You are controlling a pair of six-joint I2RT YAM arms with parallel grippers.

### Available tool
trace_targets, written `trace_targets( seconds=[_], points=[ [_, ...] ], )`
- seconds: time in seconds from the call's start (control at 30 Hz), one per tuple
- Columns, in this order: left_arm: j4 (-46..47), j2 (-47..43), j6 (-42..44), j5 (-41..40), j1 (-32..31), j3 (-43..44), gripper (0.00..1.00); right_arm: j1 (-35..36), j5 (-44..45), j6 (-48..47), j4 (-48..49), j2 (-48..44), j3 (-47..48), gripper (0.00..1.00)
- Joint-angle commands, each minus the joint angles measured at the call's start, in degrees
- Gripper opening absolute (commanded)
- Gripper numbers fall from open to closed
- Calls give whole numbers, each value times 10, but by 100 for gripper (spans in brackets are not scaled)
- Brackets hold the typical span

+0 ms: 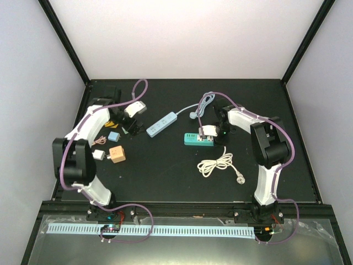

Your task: Pull the plug off the socket

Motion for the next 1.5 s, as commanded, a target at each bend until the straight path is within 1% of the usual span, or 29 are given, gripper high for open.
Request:
trace_targets(
  seconds=[0.0,0.1,0.23,0.37,0.5,0.63,0.73,0.83,0.93,0.97,1.13,1.23,1.3,1.47],
  points=[
    [4,72,-39,-1,-34,55,93,-16,31,-6,-41,6,2,80],
    [24,104,-55,-17,-51,68,93,-23,-11,9,-61,-13,21,84],
    [15,152,-68,-32,-59,101,92,-29,-68,38,-81,-42,50,86],
    [12,183,-67,-58,-61,125,86,-38,-129,73,-85,-81,71,88],
    [2,206,-59,-71,-69,141,78,-47,-165,105,-73,-132,59,89],
    [5,222,-57,-96,-88,145,78,-59,-189,161,-51,-184,40,89],
    [14,231,-60,-112,-100,147,76,-84,-274,227,-52,-230,31,90],
    [18,238,-65,-125,-106,158,66,-97,-337,279,-49,-287,1,90],
    [23,247,-73,-136,-108,175,50,-100,-353,310,-28,-339,-47,90],
    [24,250,-74,-139,-109,181,46,-101,-352,316,-20,-355,-62,90],
    [15,276,-64,-134,-122,213,36,-129,-355,342,12,-400,-117,90],
    [12,288,-50,-133,-139,226,31,-160,-387,368,31,-414,-131,90],
    [8,298,-44,-131,-151,240,30,-169,-399,386,47,-424,-138,90],
    [-10,336,-31,-119,-181,296,27,-170,-391,402,71,-447,-150,91]
  ],
)
